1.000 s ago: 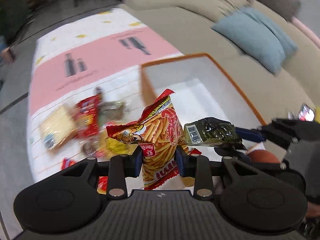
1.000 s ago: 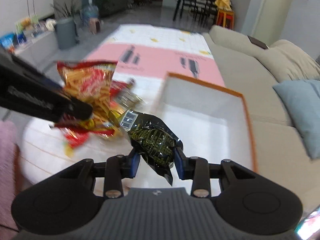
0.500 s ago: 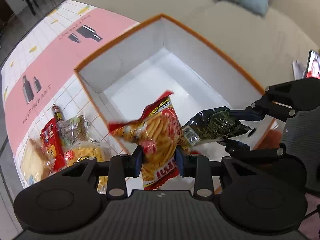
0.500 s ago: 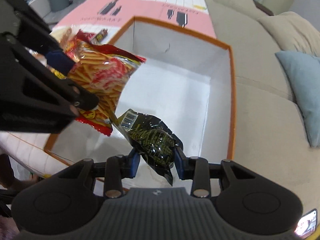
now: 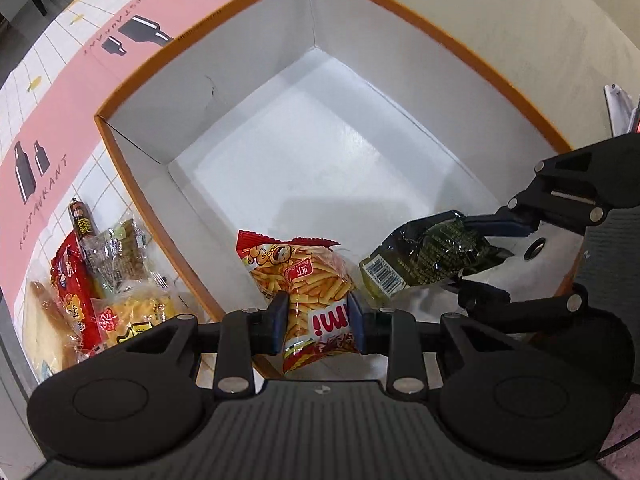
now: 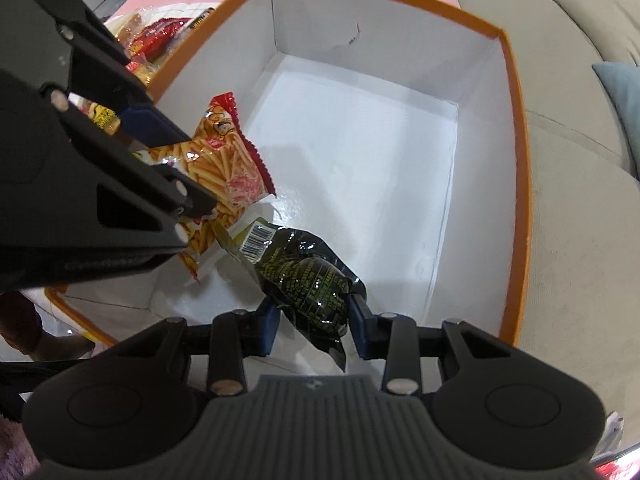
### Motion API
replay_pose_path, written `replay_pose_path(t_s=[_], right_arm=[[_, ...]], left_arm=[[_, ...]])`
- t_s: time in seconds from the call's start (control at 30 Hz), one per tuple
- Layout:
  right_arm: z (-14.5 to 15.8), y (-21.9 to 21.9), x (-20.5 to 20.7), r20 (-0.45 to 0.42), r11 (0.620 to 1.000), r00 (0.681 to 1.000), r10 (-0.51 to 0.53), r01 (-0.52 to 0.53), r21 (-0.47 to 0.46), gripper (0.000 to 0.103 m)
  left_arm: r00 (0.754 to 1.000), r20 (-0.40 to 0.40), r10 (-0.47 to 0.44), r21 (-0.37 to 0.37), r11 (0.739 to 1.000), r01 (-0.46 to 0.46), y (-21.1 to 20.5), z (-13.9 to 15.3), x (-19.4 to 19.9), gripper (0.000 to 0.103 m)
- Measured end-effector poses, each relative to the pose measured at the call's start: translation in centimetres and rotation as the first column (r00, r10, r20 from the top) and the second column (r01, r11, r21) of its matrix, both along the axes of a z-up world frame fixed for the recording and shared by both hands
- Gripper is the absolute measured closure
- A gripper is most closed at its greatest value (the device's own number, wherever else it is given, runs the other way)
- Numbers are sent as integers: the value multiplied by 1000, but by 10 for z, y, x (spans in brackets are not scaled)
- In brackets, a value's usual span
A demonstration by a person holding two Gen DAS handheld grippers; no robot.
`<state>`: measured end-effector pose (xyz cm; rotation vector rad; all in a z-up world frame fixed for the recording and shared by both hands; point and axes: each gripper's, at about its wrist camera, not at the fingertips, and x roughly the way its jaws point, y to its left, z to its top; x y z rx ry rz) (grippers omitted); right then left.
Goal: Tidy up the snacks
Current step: 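Carry both snacks over the orange box and open both tools to drop them, then withdraw both tools from the box back toward the snack pile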
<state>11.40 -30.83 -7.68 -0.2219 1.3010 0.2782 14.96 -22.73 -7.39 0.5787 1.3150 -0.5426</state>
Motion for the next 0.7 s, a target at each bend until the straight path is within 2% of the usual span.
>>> replay_pose_path(t_s=[0.17, 0.23, 0.27, 0.37, 0.53, 0.7], right_arm=[[1, 4, -2, -13, 1000, 1000, -2, 2, -12, 68], [3, 6, -3, -9, 1000, 1000, -2, 2, -20, 67], [2, 6, 1, -7, 1000, 1000, 0, 0, -23, 62], [6, 9, 1, 6, 999, 1000, 0, 0, -40, 59], [27, 16, -8, 79, 998, 997, -7, 13, -68, 49], [53, 22, -26, 196, 994, 976, -95, 104, -36, 49]], left_arm=[[1000, 5, 0, 4, 1000, 0, 0, -1, -2, 62], [1000, 9, 8, -7, 1000, -8, 2, 3, -2, 54], [1000, 13, 10, -16, 1000, -10, 3, 5, -3, 53], [999, 37, 19, -32, 999, -18, 8, 14, -6, 53], [994, 105, 38, -124, 992, -25, 28, 47, -17, 51], [976, 201, 86, -175, 983, -50, 54, 74, -33, 48]])
